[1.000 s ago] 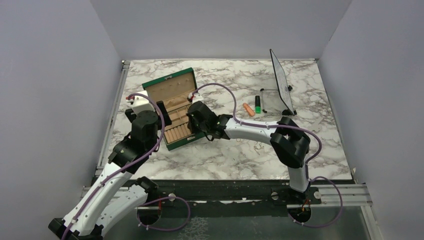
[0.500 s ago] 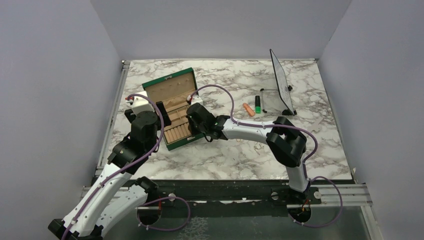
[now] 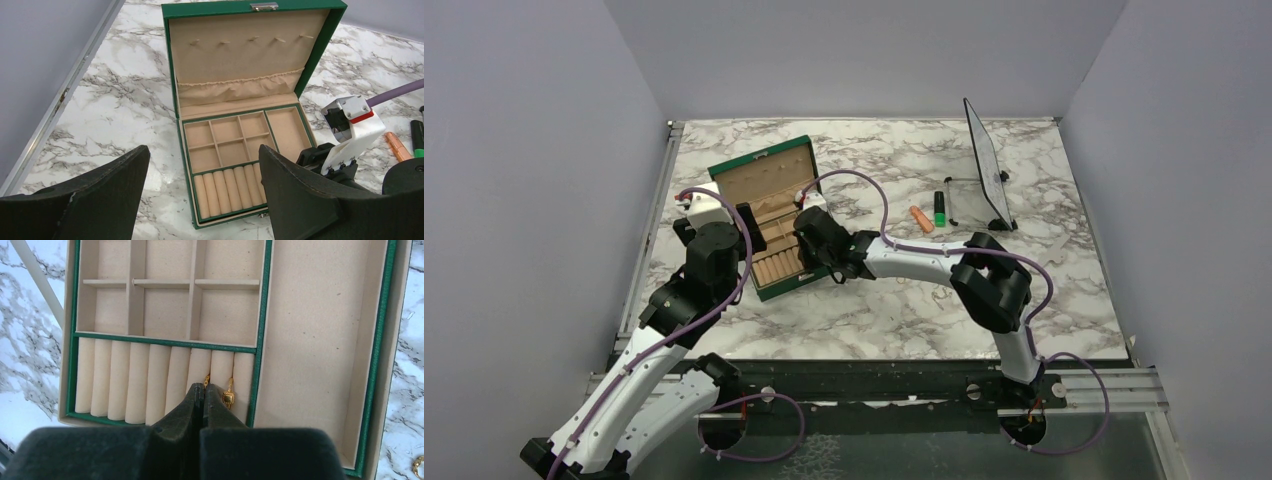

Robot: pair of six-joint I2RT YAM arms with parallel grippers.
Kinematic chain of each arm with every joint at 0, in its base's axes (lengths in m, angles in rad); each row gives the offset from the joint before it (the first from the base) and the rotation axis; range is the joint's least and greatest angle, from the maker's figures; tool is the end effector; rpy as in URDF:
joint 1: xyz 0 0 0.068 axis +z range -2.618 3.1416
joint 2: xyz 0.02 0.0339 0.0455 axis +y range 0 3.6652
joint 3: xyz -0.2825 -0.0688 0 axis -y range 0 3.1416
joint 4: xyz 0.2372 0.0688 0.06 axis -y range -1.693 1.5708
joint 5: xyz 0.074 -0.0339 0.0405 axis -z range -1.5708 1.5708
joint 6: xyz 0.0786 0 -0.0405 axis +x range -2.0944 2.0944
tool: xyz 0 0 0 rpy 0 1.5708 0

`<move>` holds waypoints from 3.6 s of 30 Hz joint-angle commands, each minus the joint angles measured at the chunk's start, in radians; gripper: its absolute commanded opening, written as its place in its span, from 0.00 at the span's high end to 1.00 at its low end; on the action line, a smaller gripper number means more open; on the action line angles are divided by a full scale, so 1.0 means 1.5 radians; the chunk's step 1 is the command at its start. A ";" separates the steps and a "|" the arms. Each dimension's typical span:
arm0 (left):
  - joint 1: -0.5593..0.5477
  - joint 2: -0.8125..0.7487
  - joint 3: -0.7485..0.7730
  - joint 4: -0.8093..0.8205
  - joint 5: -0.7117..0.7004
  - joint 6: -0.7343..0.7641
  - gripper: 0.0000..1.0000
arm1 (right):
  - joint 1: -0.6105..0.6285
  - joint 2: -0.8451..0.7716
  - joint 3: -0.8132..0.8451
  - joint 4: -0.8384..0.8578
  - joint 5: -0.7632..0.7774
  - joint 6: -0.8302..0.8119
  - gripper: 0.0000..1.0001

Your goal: Organize the mixed jewelry

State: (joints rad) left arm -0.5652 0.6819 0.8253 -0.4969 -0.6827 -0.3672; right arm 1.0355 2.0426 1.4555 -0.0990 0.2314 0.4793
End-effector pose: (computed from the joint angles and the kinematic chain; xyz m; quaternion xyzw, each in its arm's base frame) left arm 0.1562 -0.0403 0.3381 -0.1141 0.7882 0.0032 0.6047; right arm 0.2683 0.4170 0.1883 -0.1989 0.8768 0.2163 0.3806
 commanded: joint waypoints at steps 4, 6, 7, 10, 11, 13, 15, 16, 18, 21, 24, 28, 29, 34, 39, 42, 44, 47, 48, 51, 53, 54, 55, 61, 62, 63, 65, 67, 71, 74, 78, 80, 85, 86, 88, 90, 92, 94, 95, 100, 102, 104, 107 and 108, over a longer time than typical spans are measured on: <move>0.001 -0.002 -0.006 0.004 -0.014 0.010 0.19 | 0.008 0.021 0.001 -0.032 0.042 0.018 0.95; 0.000 -0.002 -0.006 0.003 -0.013 0.010 0.19 | 0.008 0.000 0.001 -0.033 0.047 0.019 0.89; 0.001 -0.002 -0.006 0.004 -0.013 0.010 0.19 | 0.008 -0.010 0.001 -0.032 0.047 0.019 0.85; 0.001 0.000 -0.006 0.003 -0.013 0.009 0.19 | 0.008 -0.039 0.003 -0.030 0.045 0.018 0.77; 0.001 -0.001 -0.006 0.003 -0.012 0.007 0.19 | 0.008 -0.047 0.003 -0.029 0.045 0.018 0.75; 0.000 0.001 -0.005 0.003 -0.012 0.004 0.19 | 0.008 -0.062 -0.002 -0.025 0.047 0.018 0.72; 0.000 0.004 -0.005 0.003 -0.008 0.002 0.19 | 0.008 -0.075 -0.008 -0.023 0.046 0.018 0.70; 0.001 0.005 -0.005 0.003 -0.008 0.002 0.19 | 0.008 -0.082 -0.012 -0.021 0.044 0.020 0.70; 0.001 0.010 -0.005 0.003 -0.005 0.001 0.19 | 0.008 -0.097 -0.024 -0.016 0.043 0.023 0.70; 0.001 0.018 -0.004 0.004 0.003 0.001 0.19 | 0.007 -0.120 -0.047 -0.006 0.055 0.025 0.68; 0.000 0.032 -0.001 0.005 0.021 -0.004 0.19 | 0.005 -0.144 -0.073 -0.018 0.072 0.034 0.68; 0.001 0.044 0.003 0.015 0.063 -0.011 0.18 | -0.002 -0.200 -0.130 -0.035 0.091 0.056 0.66; 0.001 0.043 0.002 0.022 0.072 -0.014 0.18 | -0.004 -0.215 -0.143 -0.041 0.096 0.058 0.66; 0.000 0.024 -0.015 0.061 0.125 -0.036 0.17 | -0.026 -0.264 -0.130 -0.201 0.118 0.091 0.55; 0.001 0.006 -0.044 0.063 0.181 -0.094 0.17 | -0.050 -0.277 -0.109 -0.348 0.112 0.123 0.47; 0.001 -0.009 -0.059 0.061 0.211 -0.145 0.17 | -0.092 -0.270 -0.094 -0.399 0.084 0.138 0.45; 0.001 -0.016 -0.067 0.060 0.221 -0.174 0.17 | -0.121 -0.261 -0.083 -0.406 0.057 0.135 0.45; 0.000 -0.024 -0.092 0.075 0.239 -0.178 0.17 | -0.136 -0.235 -0.076 -0.381 0.056 0.116 0.44; 0.000 -0.028 -0.106 0.084 0.244 -0.173 0.17 | -0.137 -0.224 -0.077 -0.366 0.061 0.110 0.44; 0.000 -0.049 -0.153 0.130 0.261 -0.136 0.17 | -0.139 -0.186 -0.081 -0.318 0.080 0.095 0.44; 0.001 -0.062 -0.180 0.162 0.261 -0.123 0.17 | -0.140 -0.154 -0.076 -0.295 0.090 0.085 0.44; 0.001 -0.067 -0.185 0.171 0.262 -0.129 0.17 | -0.141 -0.138 -0.064 -0.298 0.096 0.087 0.44; 0.000 -0.070 -0.186 0.188 0.276 -0.119 0.17 | -0.141 -0.121 -0.046 -0.304 0.095 0.091 0.46; 0.001 -0.039 -0.142 0.173 0.286 -0.059 0.17 | -0.144 -0.045 0.046 -0.344 0.080 0.117 0.56; 0.000 -0.037 -0.136 0.165 0.279 -0.056 0.17 | -0.144 -0.033 0.059 -0.351 0.084 0.123 0.58; 0.001 -0.035 -0.133 0.160 0.274 -0.057 0.17 | -0.144 -0.021 0.071 -0.365 0.089 0.132 0.61; 0.000 -0.039 -0.134 0.162 0.278 -0.054 0.17 | -0.145 0.002 0.096 -0.405 0.094 0.151 0.67; 0.000 -0.045 -0.138 0.168 0.278 -0.055 0.17 | -0.145 0.008 0.102 -0.423 0.092 0.167 0.68; 0.001 -0.044 -0.141 0.173 0.268 -0.057 0.17 | -0.144 0.006 0.076 -0.421 0.086 0.179 0.69; 0.000 -0.037 -0.139 0.171 0.269 -0.061 0.17 | -0.145 0.015 0.073 -0.432 0.088 0.184 0.69; 0.000 -0.040 -0.143 0.167 0.267 -0.076 0.17 | -0.145 0.025 0.067 -0.422 0.085 0.177 0.70; 0.000 -0.044 -0.146 0.172 0.270 -0.080 0.17 | -0.145 0.031 0.064 -0.418 0.089 0.175 0.71; 0.000 -0.064 -0.155 0.193 0.305 -0.067 0.17 | -0.145 0.042 0.054 -0.408 0.092 0.184 0.75; 0.000 -0.067 -0.156 0.194 0.304 -0.066 0.17 | -0.145 0.043 0.051 -0.404 0.092 0.185 0.75; 0.001 -0.065 -0.154 0.194 0.305 -0.062 0.17 | -0.145 0.045 0.045 -0.398 0.092 0.189 0.77; 0.000 -0.060 -0.152 0.193 0.305 -0.062 0.17 | -0.145 0.049 0.041 -0.394 0.090 0.189 0.79; 0.001 -0.057 -0.153 0.193 0.306 -0.065 0.17 | -0.145 0.056 0.042 -0.394 0.088 0.189 0.82; 0.001 -0.055 -0.154 0.194 0.307 -0.070 0.17 | -0.146 0.057 0.036 -0.393 0.087 0.190 0.86; 0.000 -0.054 -0.155 0.195 0.309 -0.070 0.17 | -0.148 0.054 0.029 -0.387 0.085 0.191 0.89; 0.001 -0.039 -0.155 0.195 0.312 -0.071 0.17 | -0.157 -0.001 -0.024 -0.329 0.068 0.186 0.99; 0.000 -0.032 -0.151 0.185 0.316 -0.083 0.17 | -0.162 -0.032 -0.044 -0.300 0.052 0.172 0.99; 0.000 -0.028 -0.145 0.170 0.324 -0.104 0.17 | -0.166 -0.071 -0.067 -0.264 0.030 0.152 0.99; 0.000 -0.033 -0.137 0.160 0.344 -0.148 0.16 | -0.176 -0.134 -0.107 -0.205 -0.019 0.133 0.99; 0.000 -0.036 -0.137 0.161 0.353 -0.164 0.16 | -0.179 -0.153 -0.119 -0.189 -0.035 0.129 0.99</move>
State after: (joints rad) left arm -0.5648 0.6418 0.5980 -0.2405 -0.2192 -0.5175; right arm 0.7841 1.9400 1.3293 -0.5148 0.2810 0.7170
